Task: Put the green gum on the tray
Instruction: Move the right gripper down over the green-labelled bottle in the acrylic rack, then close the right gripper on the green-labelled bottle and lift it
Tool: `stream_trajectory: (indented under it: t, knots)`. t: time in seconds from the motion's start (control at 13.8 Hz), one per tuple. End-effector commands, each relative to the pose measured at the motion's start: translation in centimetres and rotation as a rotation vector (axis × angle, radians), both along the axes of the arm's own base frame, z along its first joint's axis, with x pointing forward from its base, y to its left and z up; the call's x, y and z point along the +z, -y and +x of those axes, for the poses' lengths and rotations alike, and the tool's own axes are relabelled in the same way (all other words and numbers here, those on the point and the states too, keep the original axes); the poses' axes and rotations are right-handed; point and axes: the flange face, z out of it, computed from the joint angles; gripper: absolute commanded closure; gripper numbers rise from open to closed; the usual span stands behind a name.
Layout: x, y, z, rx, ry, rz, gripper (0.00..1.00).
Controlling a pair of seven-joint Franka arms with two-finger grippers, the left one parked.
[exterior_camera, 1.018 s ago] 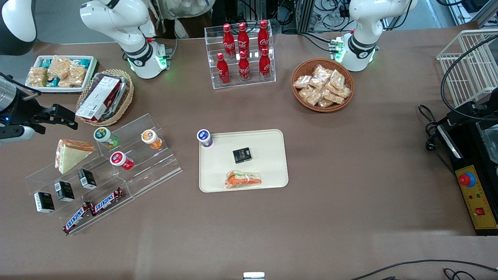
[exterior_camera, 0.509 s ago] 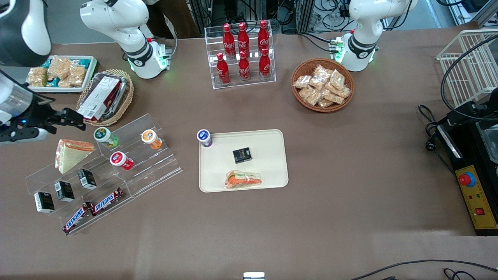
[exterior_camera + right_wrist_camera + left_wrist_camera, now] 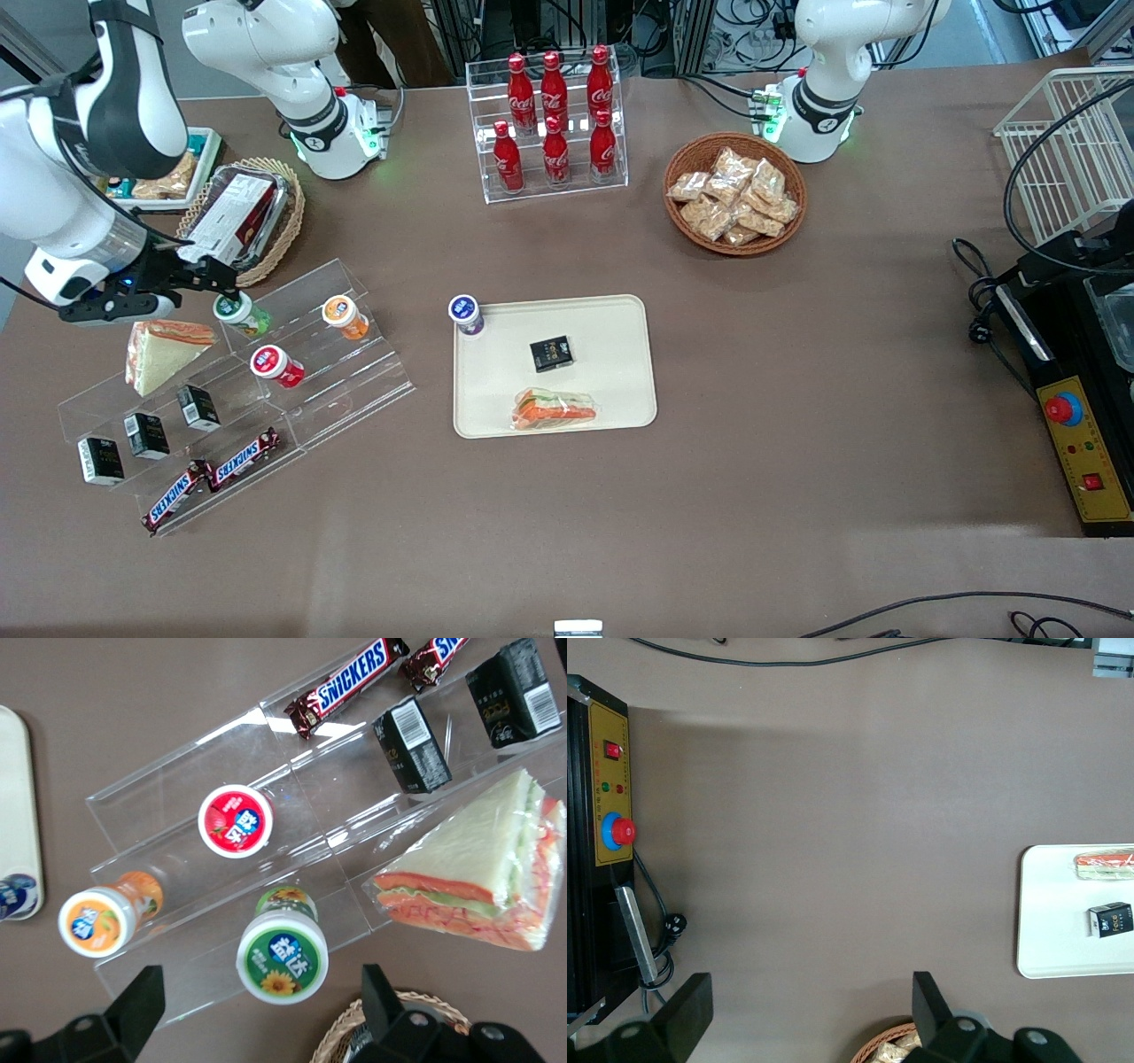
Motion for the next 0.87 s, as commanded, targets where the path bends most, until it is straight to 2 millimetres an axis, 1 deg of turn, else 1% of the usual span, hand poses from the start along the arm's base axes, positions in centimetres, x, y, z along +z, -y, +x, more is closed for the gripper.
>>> stream_trajectory:
  t: [0.0, 0.44, 0.58, 0.65, 0.73, 0.8]
  knots:
    - [-2.4, 0.6, -1.7, 0.001, 0.029, -0.008, 0.01]
    - [-5.9, 0.5, -2.4, -0.005, 0.034, -0.012, 0.01]
    - [-6.7, 0.5, -2.4, -0.005, 0.035, -0.014, 0.01]
    - [-6.9, 0.5, -2.4, -0.005, 0.031, -0.014, 0.03]
    - [-6.9, 0.5, -2.4, -0.006, 0.027, -0.014, 0.27]
    - [-7.0, 0.5, -2.4, -0.008, 0.024, -0.014, 0.47]
